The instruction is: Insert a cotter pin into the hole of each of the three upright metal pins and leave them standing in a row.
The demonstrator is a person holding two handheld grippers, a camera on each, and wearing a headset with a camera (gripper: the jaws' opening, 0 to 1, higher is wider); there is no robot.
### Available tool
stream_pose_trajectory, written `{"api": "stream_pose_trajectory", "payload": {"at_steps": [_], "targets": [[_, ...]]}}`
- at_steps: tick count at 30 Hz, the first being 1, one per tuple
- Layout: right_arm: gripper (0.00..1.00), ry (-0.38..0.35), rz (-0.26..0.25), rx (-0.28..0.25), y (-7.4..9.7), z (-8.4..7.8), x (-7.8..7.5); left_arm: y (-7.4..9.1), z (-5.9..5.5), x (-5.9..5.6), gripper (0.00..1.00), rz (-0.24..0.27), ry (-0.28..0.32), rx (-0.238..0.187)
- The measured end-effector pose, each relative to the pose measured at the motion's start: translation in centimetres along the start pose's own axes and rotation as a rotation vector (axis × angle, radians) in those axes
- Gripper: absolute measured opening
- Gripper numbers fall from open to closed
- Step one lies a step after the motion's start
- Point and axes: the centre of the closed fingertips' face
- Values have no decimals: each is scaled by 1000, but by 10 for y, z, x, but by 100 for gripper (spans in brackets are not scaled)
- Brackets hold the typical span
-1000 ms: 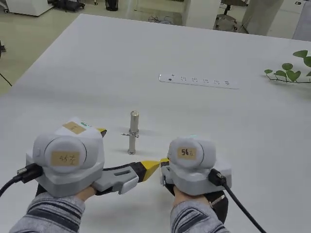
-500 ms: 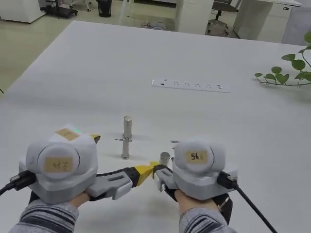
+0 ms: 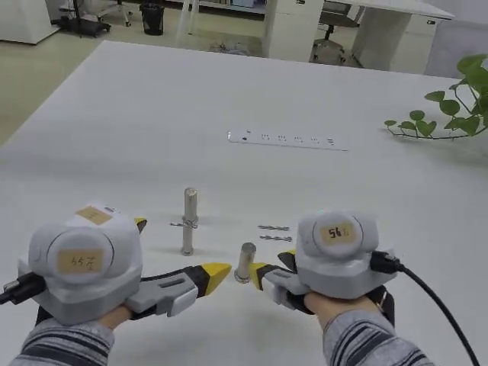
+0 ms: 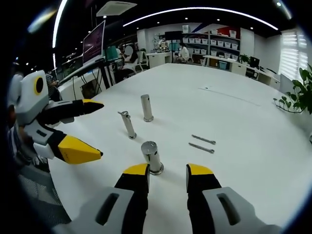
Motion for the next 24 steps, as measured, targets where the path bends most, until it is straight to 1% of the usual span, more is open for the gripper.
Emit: {"api": "stream_pose_trajectory", "payload": {"at_steps": [2,3,4,5,7,10,12,15,16,17,18,20,22,24], "targets": [[28,28,34,34,0,-1,-2,0,-1,0,81,-1,-3,7],[29,31,47,42,0,-1,-4,-1,-1,0,80,-2,-3,11],[30,31,46,42,0,2,-8,-1,-2,-1,80,-2,-2,13],[29,56,69,54,0,3,-10,-1,-1,-2,80,-6,-2,11],[29,63,76,68,0,5,-15,-1,-1,-2,80,-6,-2,9],[30,122,89,114,-2,6,-24,-1,-2,-3,80,-8,-4,13],[30,127,99,111,-5,10,-28,-1,-1,-3,80,-8,-3,13],[30,149,116,144,-8,13,-34,-2,-2,-2,80,-8,-3,13],[30,173,122,160,-9,14,-37,-2,-4,-2,80,-9,-3,21],[30,182,121,164,-10,16,-39,-2,-5,-3,80,-11,-4,26],[30,198,133,174,-12,18,-41,-3,-5,-3,80,-10,-6,26],[29,198,151,186,-15,21,-43,-3,-4,-4,80,-12,-9,21],[28,204,176,212,-17,21,-43,-3,-3,-4,80,-14,-12,20],[28,215,186,228,-21,22,-46,-4,-4,-5,80,-16,-17,21]]}}
Point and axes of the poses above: the centre of the closed fingertips' face, and the gripper's own axes: y roughly backward along the fingers, x roughly to its left, z roughly out of its top, and after that the axes turned 7 degrees about -y, right-handed
